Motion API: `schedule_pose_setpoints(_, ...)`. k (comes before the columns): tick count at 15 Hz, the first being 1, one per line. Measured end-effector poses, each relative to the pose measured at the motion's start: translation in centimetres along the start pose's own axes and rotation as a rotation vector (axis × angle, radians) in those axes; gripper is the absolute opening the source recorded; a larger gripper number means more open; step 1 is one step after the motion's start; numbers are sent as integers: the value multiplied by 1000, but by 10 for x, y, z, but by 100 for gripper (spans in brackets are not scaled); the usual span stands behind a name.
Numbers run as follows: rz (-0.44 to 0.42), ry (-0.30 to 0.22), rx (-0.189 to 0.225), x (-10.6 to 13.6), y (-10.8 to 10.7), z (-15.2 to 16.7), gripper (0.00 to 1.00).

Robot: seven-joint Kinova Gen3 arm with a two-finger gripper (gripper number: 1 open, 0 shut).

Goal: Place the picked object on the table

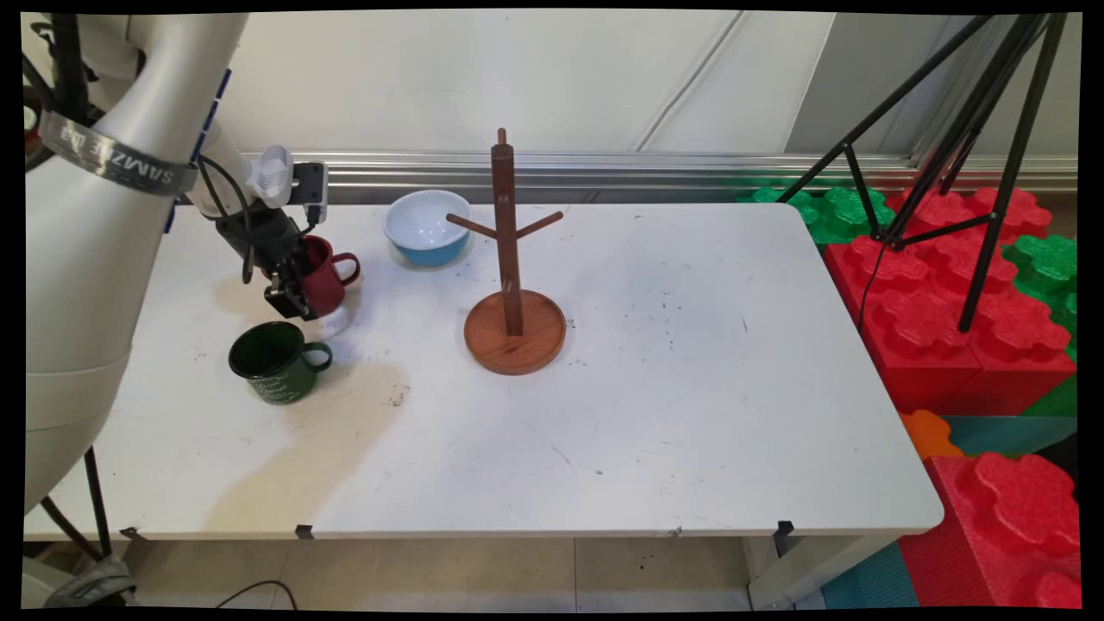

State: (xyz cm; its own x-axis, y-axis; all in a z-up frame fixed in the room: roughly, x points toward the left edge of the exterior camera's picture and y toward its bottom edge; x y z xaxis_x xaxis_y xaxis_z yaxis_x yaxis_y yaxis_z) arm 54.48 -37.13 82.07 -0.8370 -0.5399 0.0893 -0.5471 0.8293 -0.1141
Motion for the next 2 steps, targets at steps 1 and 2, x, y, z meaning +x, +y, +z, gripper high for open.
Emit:
schedule_pose_setpoints(1, 0, 3, 3, -1, 0, -1, 100)
schedule_pose_setpoints(2, 1, 6, 6, -1, 0, -2, 100)
